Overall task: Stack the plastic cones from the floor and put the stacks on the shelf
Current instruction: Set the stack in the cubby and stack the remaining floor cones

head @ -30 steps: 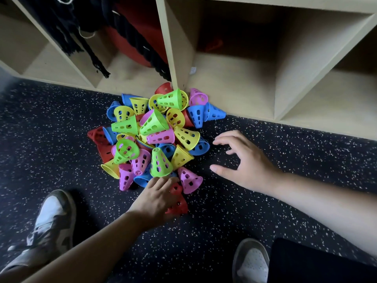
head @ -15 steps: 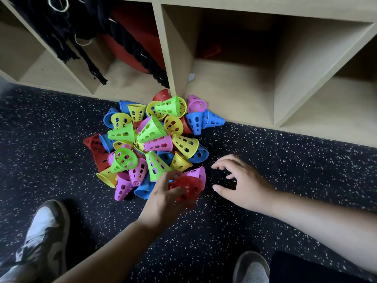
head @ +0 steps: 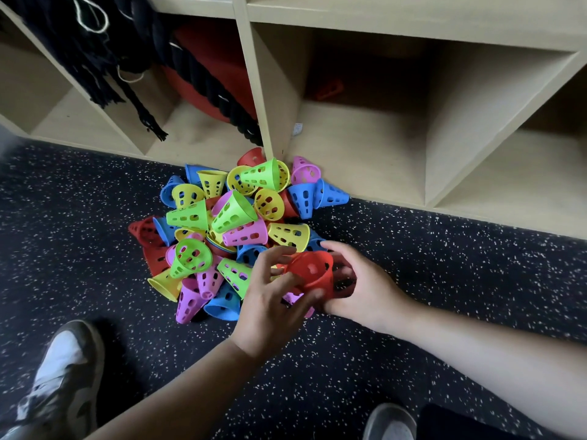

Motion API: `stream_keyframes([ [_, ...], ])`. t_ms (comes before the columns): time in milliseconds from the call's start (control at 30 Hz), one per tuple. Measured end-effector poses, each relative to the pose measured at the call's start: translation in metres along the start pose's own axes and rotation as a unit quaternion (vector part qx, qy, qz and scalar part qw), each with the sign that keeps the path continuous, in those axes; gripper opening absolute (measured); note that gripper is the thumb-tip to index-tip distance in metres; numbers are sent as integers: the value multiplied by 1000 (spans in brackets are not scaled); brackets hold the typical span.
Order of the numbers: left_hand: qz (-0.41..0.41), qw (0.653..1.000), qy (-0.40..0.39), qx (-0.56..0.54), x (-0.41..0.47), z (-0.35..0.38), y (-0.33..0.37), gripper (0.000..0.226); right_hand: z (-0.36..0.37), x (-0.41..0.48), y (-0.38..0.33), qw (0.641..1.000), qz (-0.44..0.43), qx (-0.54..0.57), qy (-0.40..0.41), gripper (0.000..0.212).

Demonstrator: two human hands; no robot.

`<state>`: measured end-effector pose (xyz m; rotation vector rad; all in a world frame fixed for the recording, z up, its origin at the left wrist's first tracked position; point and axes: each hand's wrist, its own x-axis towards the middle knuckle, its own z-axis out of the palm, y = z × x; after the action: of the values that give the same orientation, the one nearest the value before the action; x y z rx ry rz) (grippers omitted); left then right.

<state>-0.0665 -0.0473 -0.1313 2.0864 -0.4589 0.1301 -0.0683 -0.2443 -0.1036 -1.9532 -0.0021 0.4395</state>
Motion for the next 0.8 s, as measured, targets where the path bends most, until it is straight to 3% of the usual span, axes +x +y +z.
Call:
stream_keyframes([
  [233, 10, 1000, -2, -19, 2, -2, 8, 30, -6, 8, -2, 999, -12, -24, -44, 108],
  [600, -32, 999, 29, -28, 9, -4, 19, 35, 2, 7, -7, 998, -32, 21, 51, 78],
  [800, -27, 997, -12, -64, 17, -18, 18, 53, -2, 8, -3, 996, -27, 57, 64, 69],
])
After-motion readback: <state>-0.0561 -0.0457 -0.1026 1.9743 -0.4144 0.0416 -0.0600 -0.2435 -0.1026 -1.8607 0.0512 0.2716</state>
